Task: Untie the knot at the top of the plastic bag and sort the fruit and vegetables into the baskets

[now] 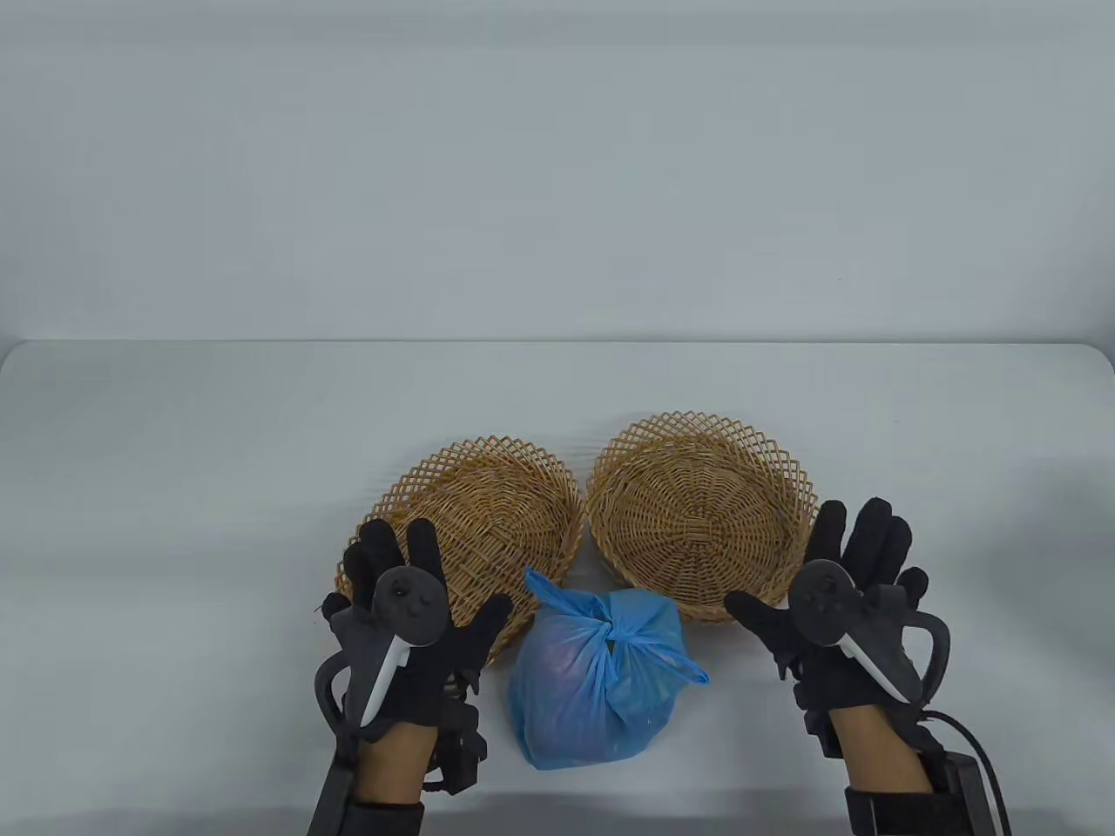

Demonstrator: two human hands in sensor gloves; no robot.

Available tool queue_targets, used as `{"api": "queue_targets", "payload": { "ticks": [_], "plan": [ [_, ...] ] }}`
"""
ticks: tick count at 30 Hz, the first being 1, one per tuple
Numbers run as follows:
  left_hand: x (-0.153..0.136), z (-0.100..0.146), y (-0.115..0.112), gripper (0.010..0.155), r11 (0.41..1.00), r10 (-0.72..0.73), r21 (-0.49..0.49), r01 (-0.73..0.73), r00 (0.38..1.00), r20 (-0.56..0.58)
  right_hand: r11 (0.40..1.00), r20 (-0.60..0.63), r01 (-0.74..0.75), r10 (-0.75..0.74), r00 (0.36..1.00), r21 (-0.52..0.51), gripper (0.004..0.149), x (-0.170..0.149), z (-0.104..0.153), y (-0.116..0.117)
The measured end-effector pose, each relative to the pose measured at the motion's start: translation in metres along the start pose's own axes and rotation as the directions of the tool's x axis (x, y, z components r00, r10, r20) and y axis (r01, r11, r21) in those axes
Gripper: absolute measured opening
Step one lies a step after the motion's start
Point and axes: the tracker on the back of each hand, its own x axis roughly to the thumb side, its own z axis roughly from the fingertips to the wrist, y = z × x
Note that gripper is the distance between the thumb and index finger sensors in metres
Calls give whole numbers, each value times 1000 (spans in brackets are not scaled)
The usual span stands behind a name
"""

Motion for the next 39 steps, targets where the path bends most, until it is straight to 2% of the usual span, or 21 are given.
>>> {"api": "queue_targets", "payload": {
  "ticks": [10,18,23,27,30,34,39],
  "plan": [
    [-7,-3,-1,106,1000,8,-10,-8,999,-36,997,-15,-5,6,1000,80,123,-3,-4,13],
    [-10,-6,1,106,999,38,-29,-39,998,-52,995,-18,-2,4,1000,103,124,-4,-5,16],
    [-6,-7,1,106,997,54,-53,-55,998,-28,996,-1,10,-10,1000,90,123,-1,-5,14],
    [1,4,9,106,998,54,21,-55,998,34,997,5,17,-17,1000,81,123,1,-5,14],
    [4,8,9,106,998,53,35,-56,996,66,997,17,26,-27,999,73,123,3,-4,12],
    [11,11,6,103,998,59,13,-61,991,122,999,51,20,-22,998,37,121,11,0,8],
    [19,15,4,102,999,18,33,-23,988,155,999,94,40,-38,995,-25,119,19,5,2]
  ]
}}
